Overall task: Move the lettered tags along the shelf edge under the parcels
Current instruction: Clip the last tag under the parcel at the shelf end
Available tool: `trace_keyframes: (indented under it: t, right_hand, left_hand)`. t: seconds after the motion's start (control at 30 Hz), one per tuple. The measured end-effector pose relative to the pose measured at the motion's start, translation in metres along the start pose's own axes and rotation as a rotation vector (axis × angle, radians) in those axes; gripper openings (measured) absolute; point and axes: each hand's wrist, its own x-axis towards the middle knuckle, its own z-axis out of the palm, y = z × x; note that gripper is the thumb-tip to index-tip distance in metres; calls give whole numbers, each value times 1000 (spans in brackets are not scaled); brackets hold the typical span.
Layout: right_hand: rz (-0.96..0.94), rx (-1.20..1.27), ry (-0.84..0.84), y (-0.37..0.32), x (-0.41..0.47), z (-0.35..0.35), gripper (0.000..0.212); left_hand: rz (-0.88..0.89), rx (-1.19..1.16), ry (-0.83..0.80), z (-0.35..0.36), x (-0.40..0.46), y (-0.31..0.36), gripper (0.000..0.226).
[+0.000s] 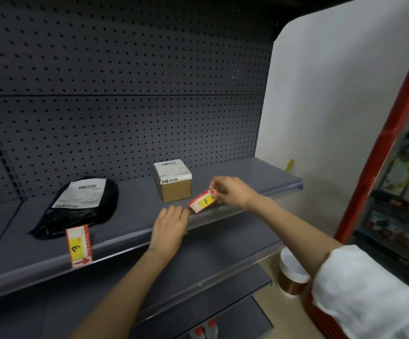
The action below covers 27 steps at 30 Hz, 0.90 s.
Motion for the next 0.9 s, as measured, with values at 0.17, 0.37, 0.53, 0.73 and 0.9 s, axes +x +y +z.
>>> trace_keyframes:
  t: [0.17, 0.37, 0.53, 0.73, 0.9]
  right_hand:
    - [-65, 14, 55, 8, 6, 0, 11]
    - [-126, 28, -3, 2, 13, 12, 7]
    - [-145, -82, -129, -6, 16, 31, 5]
    - [-172, -47, -84, -18, 16, 33, 4]
    - [-189, 12, 93, -17, 16, 10, 6]
  left_hand:
    - [-49, 9, -21, 1, 0, 2, 36]
    - [-110, -127, 14, 0, -6, -1, 23]
    - [-136, -166, 40, -2, -10, -5, 13]
    - [-145, -224, 59, -5, -17, -10, 9]
    - [-144, -262, 83, -4, -21, -9, 11]
